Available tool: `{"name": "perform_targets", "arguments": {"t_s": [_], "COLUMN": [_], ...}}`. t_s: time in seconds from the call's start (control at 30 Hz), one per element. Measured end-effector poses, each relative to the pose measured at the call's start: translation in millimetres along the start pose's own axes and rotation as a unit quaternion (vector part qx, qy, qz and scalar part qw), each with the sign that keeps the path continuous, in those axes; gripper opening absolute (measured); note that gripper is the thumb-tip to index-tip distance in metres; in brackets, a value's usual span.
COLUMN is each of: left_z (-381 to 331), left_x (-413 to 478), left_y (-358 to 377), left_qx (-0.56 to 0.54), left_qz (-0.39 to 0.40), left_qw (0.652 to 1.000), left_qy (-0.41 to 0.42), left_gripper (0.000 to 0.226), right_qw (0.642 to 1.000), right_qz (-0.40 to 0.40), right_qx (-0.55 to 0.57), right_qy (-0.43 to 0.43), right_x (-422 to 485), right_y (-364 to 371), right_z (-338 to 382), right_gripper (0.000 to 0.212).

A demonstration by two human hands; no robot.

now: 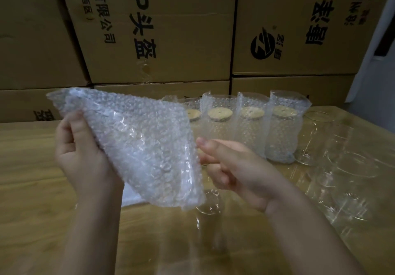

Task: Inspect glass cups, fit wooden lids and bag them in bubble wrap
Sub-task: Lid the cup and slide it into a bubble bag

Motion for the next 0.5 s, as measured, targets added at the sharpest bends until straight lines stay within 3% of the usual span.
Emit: {"name": "perform_targets", "arguments": {"t_s": [0.07,0.17,0.27,0.4,0.5], "left_z": [3.8,16.3,39.6,69.0,69.3], "left_x": [-1.0,-1.6,2.5,-4.2,-1.9], "left_y": [2.8,6.4,6.2,11.0,6.9], "left_qx": [-0.026,-0.015,0.026,0.007,-0.028], "left_qz": [-0.004,0.030,0.094,0.240,0.269], "left_qw": [1.000,0.997,0.985,0.928,0.918], "left_qy": [-0.012,-0.063,-0.141,-0.284,-0.290], "left_gripper": [0.019,0.019,0.014,0.025,0.012], "right_qw": [0.998,0.994,0.997,0.994,0.979], "right_qz": [0.036,0.048,-0.017,-0.103,-0.180], "right_qx": [0.054,0.099,0.072,0.024,-0.073], "right_qy": [-0.003,-0.001,0.007,-0.022,-0.068], "right_x": [5.1,9.8,13.9,13.9,9.9], "right_y": [4.4,1.3,-14.7,-36.9,-50.1], "right_z": [-0.3,-3.1,-6.7,-3.0,3.6], "right_gripper": [0.017,0.016,0.020,0.014,0.016]}}
Point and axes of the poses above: each hand's wrist, its own x-axis towards the middle knuckle, its own y-axis out of the palm, z = x × y, the point moved 7 cm from there along x, towards the middle knuckle, and after that the axes turned 8 degrees about y, right-handed, at the moved point
